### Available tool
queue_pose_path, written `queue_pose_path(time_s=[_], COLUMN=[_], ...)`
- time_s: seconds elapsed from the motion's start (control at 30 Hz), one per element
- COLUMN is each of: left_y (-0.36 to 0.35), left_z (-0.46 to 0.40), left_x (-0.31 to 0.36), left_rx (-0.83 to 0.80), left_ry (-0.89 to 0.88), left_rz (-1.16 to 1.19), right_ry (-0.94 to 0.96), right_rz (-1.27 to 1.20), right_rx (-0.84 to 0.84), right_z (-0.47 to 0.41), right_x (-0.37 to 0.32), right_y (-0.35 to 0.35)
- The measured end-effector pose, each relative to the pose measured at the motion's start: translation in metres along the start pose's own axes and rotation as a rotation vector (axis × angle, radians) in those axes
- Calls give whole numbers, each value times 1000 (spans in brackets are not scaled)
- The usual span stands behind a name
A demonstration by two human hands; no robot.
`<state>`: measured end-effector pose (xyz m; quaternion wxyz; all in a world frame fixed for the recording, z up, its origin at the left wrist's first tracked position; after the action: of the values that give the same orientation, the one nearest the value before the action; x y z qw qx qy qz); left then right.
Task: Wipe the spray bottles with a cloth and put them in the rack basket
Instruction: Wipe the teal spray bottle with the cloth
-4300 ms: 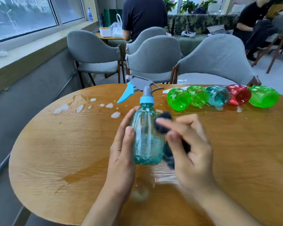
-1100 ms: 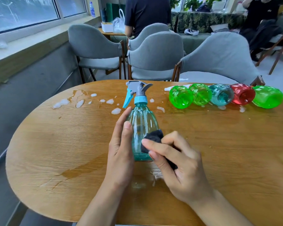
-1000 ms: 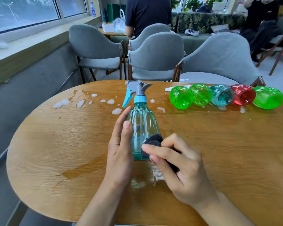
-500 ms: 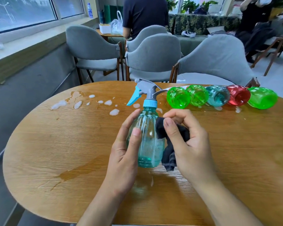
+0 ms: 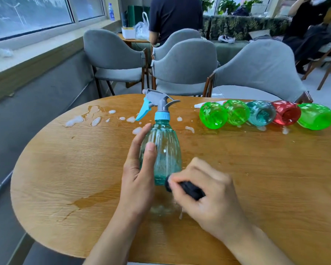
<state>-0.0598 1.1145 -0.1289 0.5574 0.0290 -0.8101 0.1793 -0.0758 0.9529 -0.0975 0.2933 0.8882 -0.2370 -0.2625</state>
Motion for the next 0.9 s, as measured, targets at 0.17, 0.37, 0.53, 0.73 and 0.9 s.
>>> queue_pose_path(time_s=[0.17, 0.37, 0.53, 0.73, 0.9], left_y=[2, -15, -29, -28, -22], left_z=[-1, 12, 26, 39, 53], left_x=[0, -1, -5, 7, 11], left_rx=[21, -46, -103, -119, -47], left_ry=[105, 264, 321, 283, 241], left_rz=[135, 328, 326, 262, 230], right_ry=[-122, -691, -641, -499, -449], right_rz=[-249, -972, -785, -571, -384], right_rx=[-215, 247, 210, 93, 190], right_z=[11, 4, 4, 3, 1], right_x=[15, 50, 38, 21, 20], right_y=[-7, 22, 19, 25, 52])
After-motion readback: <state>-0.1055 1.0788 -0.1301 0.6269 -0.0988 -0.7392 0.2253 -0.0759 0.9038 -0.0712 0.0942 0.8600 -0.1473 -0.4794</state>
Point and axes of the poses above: each hand's wrist, its own z-axis away from the middle knuckle, its own y-axis out of the back of the hand, x = y × z, the point moved 7 cm from there along -z, towards the middle knuckle, and after that the axes turned 12 degrees about z, right-handed, at the moved point
